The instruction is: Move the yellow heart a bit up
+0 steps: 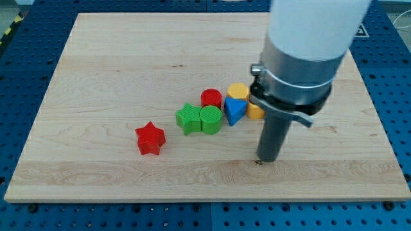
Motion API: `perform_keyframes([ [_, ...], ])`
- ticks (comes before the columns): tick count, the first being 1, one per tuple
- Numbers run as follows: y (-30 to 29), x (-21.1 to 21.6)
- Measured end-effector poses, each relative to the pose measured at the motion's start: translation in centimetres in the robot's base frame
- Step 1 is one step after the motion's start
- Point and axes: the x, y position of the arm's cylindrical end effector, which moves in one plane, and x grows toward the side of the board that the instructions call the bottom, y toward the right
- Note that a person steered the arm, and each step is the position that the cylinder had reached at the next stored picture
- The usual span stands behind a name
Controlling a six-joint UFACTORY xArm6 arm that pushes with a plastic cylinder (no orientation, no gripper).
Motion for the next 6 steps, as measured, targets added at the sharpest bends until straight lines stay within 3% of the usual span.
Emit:
perform_keyframes([
  [3, -0.5, -2.2],
  [6, -0.6, -8.1],
])
